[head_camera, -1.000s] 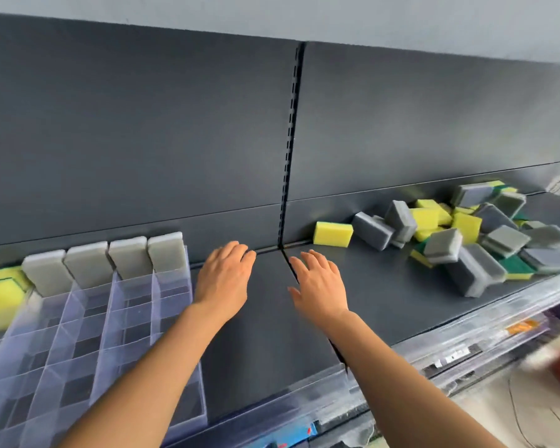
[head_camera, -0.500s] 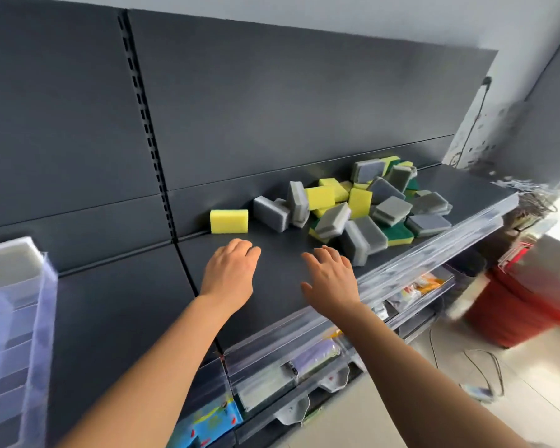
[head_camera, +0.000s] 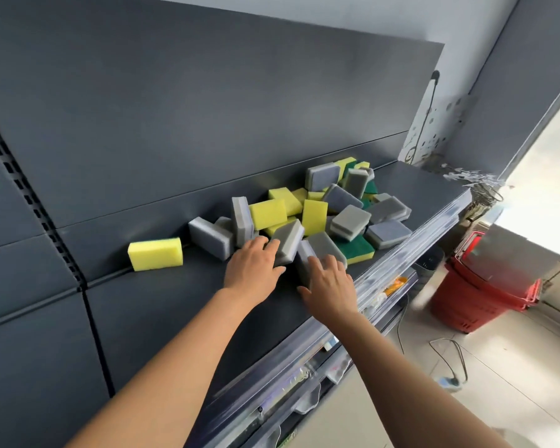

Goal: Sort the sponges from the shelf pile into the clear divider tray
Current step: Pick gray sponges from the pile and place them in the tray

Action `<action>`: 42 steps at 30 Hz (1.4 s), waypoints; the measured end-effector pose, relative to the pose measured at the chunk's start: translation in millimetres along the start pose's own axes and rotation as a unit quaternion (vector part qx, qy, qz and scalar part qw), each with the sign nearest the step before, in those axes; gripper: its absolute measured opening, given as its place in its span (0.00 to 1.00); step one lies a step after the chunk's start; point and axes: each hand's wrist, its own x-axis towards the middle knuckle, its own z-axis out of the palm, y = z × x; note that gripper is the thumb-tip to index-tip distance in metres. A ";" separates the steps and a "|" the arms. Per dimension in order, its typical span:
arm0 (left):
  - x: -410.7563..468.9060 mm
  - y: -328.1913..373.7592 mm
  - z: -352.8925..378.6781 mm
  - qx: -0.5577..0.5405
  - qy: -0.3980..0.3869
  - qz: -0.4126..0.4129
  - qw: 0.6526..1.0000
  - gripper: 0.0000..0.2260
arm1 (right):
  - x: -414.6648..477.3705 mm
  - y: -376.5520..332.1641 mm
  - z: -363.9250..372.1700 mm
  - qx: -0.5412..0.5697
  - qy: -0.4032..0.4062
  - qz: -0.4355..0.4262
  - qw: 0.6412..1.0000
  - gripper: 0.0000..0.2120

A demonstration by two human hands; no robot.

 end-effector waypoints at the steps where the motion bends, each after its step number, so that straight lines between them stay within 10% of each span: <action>1: 10.6 1.7 4.6 -0.013 -0.014 -0.011 1.000 0.27 | 5.5 2.5 2.5 0.007 -0.001 0.006 1.000 0.27; 10: 51.0 5.7 27.1 -0.227 -0.078 -0.144 0.960 0.27 | 37.3 16.5 13.1 0.139 0.040 0.054 0.988 0.28; 27: -37.4 30.1 -1.6 -0.621 0.171 -0.349 0.680 0.20 | 27.8 31.0 -19.8 0.511 0.126 -0.003 0.851 0.21; 35: -109.9 30.6 -20.7 -0.603 0.277 -0.387 0.640 0.05 | 0.4 -5.7 -21.5 0.537 0.089 -0.098 0.833 0.15; 42: -178.8 5.9 -43.2 -0.513 0.353 -0.429 0.654 0.12 | -31.3 -66.9 -25.1 0.526 0.041 -0.181 0.830 0.15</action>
